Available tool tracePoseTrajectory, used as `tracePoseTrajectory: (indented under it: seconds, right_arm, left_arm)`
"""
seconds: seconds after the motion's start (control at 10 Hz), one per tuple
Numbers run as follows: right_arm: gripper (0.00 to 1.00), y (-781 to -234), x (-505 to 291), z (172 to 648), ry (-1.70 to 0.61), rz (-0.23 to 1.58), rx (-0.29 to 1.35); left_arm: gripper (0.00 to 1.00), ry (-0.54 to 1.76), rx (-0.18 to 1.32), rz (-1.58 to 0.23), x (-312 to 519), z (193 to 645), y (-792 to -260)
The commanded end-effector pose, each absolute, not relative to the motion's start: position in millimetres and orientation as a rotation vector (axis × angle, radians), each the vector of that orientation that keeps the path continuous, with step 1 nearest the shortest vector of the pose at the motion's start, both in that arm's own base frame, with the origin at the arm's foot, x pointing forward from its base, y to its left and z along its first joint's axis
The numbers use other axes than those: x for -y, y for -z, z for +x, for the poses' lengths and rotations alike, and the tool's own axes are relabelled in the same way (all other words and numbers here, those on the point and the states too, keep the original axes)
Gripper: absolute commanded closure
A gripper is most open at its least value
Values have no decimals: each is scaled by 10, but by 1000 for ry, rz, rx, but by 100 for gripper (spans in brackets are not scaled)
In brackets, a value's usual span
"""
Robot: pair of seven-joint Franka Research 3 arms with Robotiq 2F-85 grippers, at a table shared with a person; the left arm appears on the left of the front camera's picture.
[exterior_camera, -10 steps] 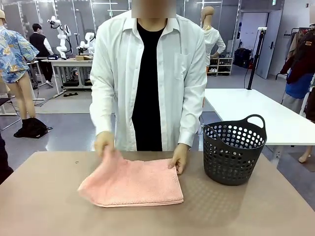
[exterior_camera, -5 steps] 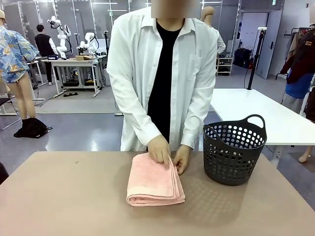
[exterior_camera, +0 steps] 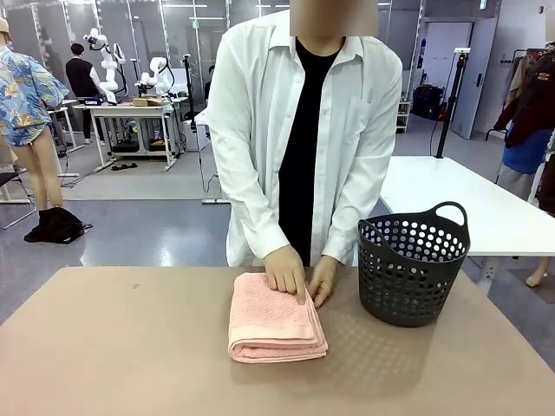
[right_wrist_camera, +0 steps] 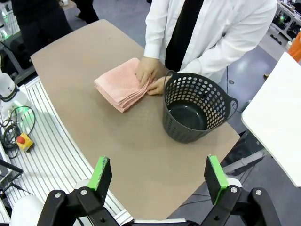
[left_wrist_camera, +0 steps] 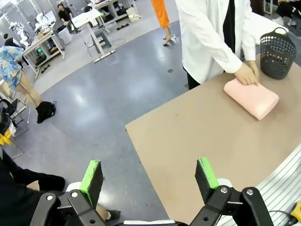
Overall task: Fold the towel.
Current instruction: Pick up the 100 cm Hotel Towel and place it on the left side of the table.
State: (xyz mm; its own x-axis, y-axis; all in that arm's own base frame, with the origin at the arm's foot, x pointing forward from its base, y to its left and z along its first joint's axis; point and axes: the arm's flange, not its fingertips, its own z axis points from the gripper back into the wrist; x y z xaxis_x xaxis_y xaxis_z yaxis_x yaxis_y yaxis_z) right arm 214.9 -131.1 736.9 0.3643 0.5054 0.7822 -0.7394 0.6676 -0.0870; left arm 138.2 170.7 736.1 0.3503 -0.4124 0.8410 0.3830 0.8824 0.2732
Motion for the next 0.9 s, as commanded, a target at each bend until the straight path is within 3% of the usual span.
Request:
tracePoseTrajectory:
  seconds: [0.0, 0.8]
  right_arm:
    - [0, -7380, 1318, 2147, -814, 303, 882]
    - [0, -7380, 1318, 2147, -814, 303, 882]
  left_arm:
    - [0, 505, 1089, 40, -1720, 1348, -7370]
    - [0, 505, 1089, 40, -1720, 1348, -7370]
